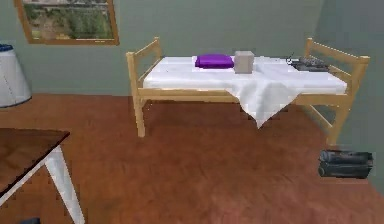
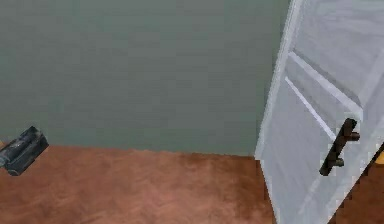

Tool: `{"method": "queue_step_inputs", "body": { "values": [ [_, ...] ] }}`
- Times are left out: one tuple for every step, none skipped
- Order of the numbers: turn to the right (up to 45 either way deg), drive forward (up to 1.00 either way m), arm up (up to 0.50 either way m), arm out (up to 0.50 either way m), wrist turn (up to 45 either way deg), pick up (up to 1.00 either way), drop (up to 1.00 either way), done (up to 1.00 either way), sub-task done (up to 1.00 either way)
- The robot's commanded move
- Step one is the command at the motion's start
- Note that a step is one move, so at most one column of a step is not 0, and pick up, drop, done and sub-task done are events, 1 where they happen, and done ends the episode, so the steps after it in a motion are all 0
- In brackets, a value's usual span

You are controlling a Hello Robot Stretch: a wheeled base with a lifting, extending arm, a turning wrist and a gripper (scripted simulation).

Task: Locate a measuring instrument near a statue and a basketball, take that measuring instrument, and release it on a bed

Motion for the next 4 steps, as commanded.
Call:
{"method": "queue_step_inputs", "body": {
  "values": [
    [0.0, 0.35, 0.00, 0.00, 0.0, 0.00, 0.00, 0.00, 0.00],
    [-18.0, 0.00, 0.00, 0.00, 0.0, 0.00, 0.00, 0.00, 0.00],
    [0.0, 1.00, 0.00, 0.00, 0.0, 0.00, 0.00, 0.00, 0.00],
    [0.0, 0.25, 0.00, 0.00, 0.0, 0.00, 0.00, 0.00, 0.00]
  ]
}}
